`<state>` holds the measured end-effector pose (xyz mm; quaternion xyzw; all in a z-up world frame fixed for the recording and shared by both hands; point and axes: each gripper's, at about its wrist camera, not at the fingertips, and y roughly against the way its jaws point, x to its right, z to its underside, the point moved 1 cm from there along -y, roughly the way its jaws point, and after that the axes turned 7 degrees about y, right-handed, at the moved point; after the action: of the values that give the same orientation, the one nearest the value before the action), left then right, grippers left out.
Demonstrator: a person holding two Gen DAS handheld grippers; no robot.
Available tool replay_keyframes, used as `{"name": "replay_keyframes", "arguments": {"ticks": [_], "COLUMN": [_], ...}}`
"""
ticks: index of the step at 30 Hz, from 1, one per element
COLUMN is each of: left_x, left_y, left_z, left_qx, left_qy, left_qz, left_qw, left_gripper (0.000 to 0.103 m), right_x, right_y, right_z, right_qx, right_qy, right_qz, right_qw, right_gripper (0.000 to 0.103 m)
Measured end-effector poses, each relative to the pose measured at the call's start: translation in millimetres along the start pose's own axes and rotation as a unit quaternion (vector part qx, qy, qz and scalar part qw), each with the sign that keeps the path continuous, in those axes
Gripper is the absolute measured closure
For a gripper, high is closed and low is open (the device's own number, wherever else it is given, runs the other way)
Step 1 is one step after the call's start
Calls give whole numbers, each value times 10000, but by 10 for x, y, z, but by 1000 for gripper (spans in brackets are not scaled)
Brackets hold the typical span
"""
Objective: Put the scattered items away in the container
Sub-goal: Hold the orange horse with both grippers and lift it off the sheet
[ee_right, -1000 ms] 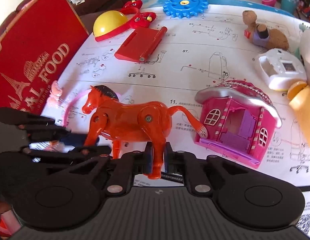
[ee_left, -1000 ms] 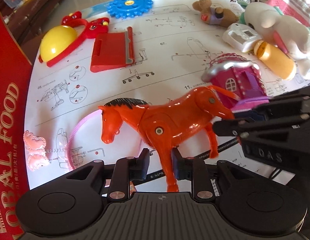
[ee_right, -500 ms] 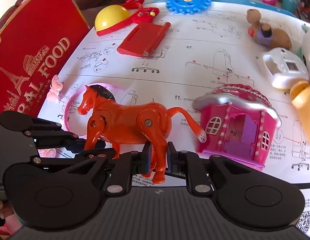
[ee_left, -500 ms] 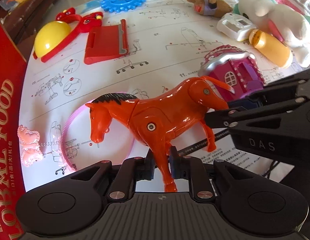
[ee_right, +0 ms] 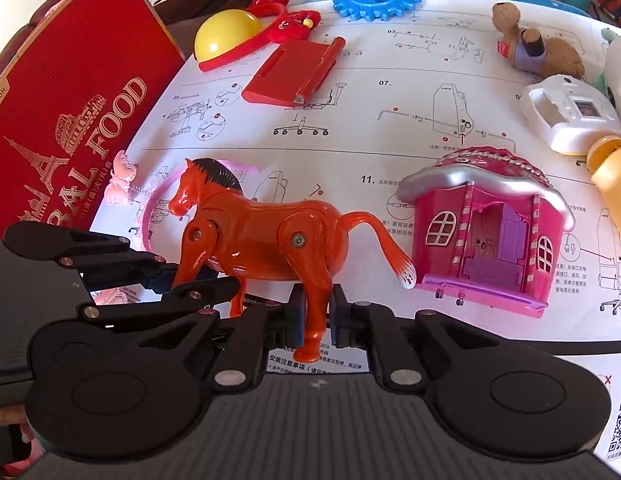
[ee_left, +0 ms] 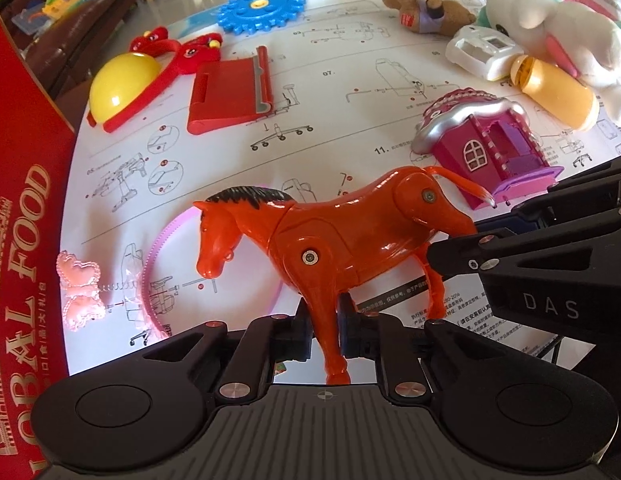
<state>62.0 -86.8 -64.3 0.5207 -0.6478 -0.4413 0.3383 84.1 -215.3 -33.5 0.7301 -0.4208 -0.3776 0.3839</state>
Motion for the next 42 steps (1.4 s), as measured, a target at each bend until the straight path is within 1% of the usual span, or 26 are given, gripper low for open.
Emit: {"name": "replay_keyframes", "arguments": {"ticks": [8, 17, 28, 34, 42], "left_x": [40, 19, -42, -65, -176], "left_y": [173, 352, 525, 646, 768], "left_z": [-7, -27, -1, 7, 61], "left_qx": [188, 412, 633, 824, 977], "left_qy": [-51, 18, 60, 77, 203], "left_qz": [-54, -85, -166, -214, -188], "left_qw": [9998, 9991, 9978, 9963, 9948], "left_gripper": [95, 95, 94, 94, 94], "right_x": [-12, -72, -179, -239, -340], "right_y": [165, 378, 518, 619, 665], "right_z": [4, -57, -60, -77, -87], "right_qx": [201, 491, 688, 831, 911], "right_qy": [-8, 64, 134, 188, 298], "right_qz": [-37, -54, -150, -178, -222], "right_qw": [9998, 9988, 9974, 9962, 9952], "right_gripper": [89, 89, 88, 88, 88]}}
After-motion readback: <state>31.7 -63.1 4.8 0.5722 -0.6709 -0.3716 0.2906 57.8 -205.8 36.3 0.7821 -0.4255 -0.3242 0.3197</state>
